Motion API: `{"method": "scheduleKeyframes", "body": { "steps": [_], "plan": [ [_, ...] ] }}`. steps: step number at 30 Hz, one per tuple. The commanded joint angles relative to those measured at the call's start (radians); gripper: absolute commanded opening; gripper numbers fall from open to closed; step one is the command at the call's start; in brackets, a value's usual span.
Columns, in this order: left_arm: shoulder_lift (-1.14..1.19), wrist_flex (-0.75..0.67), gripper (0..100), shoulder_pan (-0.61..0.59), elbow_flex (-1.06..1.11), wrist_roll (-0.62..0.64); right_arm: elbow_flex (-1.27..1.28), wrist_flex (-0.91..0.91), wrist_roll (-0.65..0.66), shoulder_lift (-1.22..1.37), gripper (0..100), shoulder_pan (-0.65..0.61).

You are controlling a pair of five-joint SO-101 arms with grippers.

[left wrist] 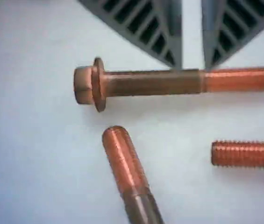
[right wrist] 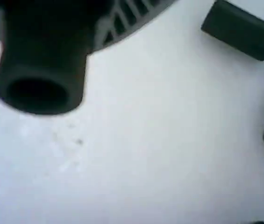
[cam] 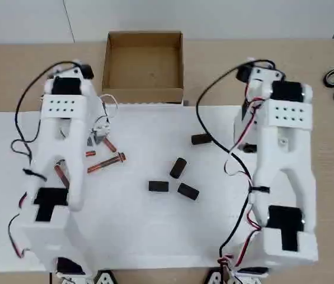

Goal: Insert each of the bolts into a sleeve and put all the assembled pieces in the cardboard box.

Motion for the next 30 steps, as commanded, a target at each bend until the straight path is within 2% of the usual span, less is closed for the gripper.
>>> {"method": "scheduleKeyframes", "body": {
  "steps": [1, 13, 26, 30],
  "plan": [
    [0.049, -0.037, 0, -0.009, -0.07, 0.083, 0.071, 0.001, -0.043, -0.107, 0.3, 0.062],
    [0.173, -0.049, 0, -0.014, -0.34, 0.086, 0.27, 0.001, -0.037, -0.308, 0.4, 0.236],
    [0.414, -0.04, 1, -0.034, -0.475, 0.083, 0.362, 0.001, -0.037, -0.394, 0.4, 0.24],
    [0.414, -0.005, 6, -0.028, -0.536, 0.083, 0.362, -0.004, -0.037, -0.387, 0.4, 0.24]
  ]
}}
